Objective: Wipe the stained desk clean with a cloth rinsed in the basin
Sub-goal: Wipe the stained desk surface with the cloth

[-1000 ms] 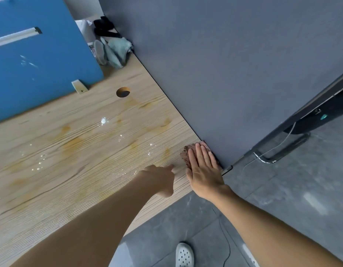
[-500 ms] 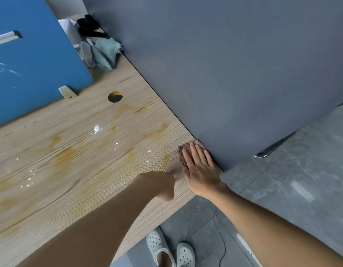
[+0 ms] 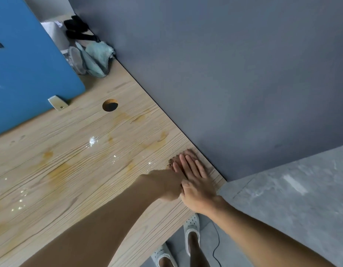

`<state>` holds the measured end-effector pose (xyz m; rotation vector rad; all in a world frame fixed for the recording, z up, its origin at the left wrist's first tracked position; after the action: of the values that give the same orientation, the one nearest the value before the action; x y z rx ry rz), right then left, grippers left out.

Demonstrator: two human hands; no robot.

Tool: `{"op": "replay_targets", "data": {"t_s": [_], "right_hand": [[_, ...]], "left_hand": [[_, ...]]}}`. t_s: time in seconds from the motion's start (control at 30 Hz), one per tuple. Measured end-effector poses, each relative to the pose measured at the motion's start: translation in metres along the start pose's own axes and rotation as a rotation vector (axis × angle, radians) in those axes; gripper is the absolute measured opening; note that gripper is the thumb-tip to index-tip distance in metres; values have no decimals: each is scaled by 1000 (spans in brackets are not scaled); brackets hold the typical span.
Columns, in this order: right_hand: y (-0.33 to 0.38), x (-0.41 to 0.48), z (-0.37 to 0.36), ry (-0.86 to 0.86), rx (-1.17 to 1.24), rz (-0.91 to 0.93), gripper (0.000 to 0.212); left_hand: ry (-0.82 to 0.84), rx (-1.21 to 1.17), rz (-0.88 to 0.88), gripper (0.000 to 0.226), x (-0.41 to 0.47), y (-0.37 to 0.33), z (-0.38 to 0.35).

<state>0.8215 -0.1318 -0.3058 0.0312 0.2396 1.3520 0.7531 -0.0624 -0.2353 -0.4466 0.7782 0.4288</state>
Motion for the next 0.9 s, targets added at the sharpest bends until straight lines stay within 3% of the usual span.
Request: {"op": "replay_targets", "data": {"t_s": [0.07,0.13,0.23,0.37,0.5,0.6,0.9], "right_hand": [[-2,-1,12,-23,58,103,61],[-18,-3,29,-99,185,-4,49],[-44,-24,37,-158,253,-295,58],[-40,-41,23,-10,232,-269,85],[-39,-34,28,0,154,-266,75],[-37,-27,26,120,83,-248,73],[-29,-2,58,175,-59,-127,60]], "left_hand": [[-282,56,-14,20,-3,-2,21],[-420,33,-79,42,-1,-4,20],[-249,63,-141,64,13,-18,-9],[-198,145,-85,64,35,-25,-24],[-287,81,-40,65,54,-19,-2],[-256,36,-37,68,47,-13,-12],[-306,36,-82,65,64,-5,17]]}}
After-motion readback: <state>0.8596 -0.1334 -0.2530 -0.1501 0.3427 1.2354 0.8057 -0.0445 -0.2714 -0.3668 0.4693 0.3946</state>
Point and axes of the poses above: each hand's wrist, its own x-axis towards the middle knuckle, its own z-axis out of the back of the hand, y = z × x, the point moved 6 cm from there along x, towards the middle knuckle
